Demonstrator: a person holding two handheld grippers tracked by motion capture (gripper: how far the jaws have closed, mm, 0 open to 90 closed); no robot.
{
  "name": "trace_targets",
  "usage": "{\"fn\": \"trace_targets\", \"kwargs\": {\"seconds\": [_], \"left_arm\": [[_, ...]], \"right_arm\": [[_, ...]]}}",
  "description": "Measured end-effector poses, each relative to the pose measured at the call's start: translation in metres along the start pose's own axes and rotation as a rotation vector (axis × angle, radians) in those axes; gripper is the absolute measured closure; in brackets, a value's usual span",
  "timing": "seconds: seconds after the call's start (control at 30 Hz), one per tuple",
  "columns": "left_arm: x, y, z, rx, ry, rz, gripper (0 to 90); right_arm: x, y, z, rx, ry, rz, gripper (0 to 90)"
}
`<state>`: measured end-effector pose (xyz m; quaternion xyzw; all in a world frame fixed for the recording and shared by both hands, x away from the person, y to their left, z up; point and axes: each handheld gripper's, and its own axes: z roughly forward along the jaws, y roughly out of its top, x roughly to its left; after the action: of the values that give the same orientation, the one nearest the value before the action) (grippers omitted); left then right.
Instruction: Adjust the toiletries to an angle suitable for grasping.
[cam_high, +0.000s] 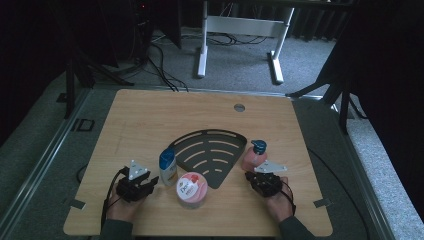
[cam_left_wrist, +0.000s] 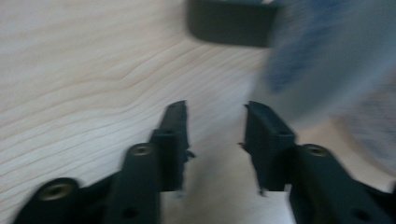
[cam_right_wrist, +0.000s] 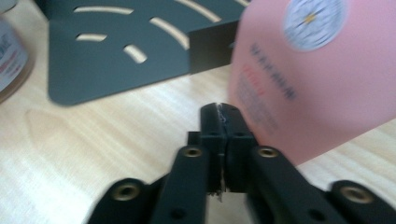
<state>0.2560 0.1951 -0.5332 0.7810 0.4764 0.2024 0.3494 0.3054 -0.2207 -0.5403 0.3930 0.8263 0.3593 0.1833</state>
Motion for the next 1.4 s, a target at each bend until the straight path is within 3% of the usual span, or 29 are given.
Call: {"fn": "trace_targets", "kwargs": {"seconds": [0.27,0.53,0.77,1.1,1.4], "left_arm": [[-0.024,-0.005,-0.02,-0.022,-0.08,0.081,89.2],[-0.046,-0.002,-0.011,-0.016,-0.149,0.16,89.8],[-0.049,0.006,0.006,-0.016,-0.096,0.17,89.8],[-0.051,0.012,0.021,-0.017,-0.083,0.174,89.7],[-0.044,0.016,0.031,-0.011,-0.033,0.121,89.6]], "right_arm": [[0.008,-0.003,0.002,0.021,0.01,-0.033,82.5],[0.009,-0.004,0.004,0.024,0.011,-0.034,82.1],[0.009,-0.004,0.002,0.018,0.014,-0.032,82.5],[0.009,-0.005,0.003,0.018,0.014,-0.037,82.6],[0.01,-0.005,0.003,0.019,0.015,-0.038,82.9]]}}
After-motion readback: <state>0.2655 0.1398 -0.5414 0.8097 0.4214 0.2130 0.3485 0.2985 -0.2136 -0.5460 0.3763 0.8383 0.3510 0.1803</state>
